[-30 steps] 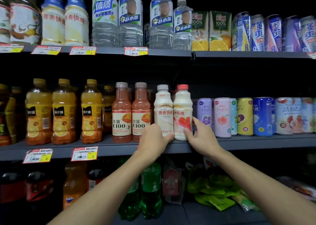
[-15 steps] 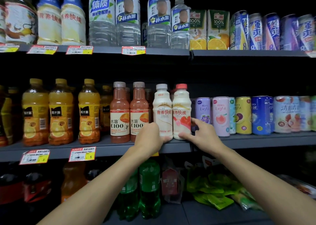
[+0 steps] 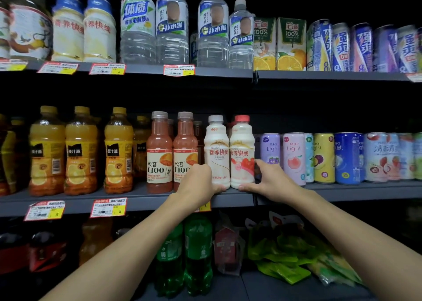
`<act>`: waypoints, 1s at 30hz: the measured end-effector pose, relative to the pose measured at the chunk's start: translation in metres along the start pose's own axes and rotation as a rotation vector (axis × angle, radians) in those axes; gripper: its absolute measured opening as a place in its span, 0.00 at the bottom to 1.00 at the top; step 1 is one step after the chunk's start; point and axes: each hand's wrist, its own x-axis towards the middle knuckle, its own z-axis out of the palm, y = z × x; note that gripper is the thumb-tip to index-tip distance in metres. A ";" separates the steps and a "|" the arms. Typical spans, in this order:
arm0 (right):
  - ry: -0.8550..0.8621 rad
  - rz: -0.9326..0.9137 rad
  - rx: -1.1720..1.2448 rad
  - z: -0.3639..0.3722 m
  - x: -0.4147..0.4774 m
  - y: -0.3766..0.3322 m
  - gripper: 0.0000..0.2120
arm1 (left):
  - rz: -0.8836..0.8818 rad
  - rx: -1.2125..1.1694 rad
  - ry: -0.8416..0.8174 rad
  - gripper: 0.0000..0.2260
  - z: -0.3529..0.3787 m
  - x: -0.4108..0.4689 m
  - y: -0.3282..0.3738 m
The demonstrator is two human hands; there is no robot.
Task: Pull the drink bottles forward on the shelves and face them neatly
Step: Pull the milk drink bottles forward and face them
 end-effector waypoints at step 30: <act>-0.040 0.005 0.001 -0.002 0.001 0.001 0.37 | 0.088 0.152 -0.013 0.23 0.001 0.009 -0.007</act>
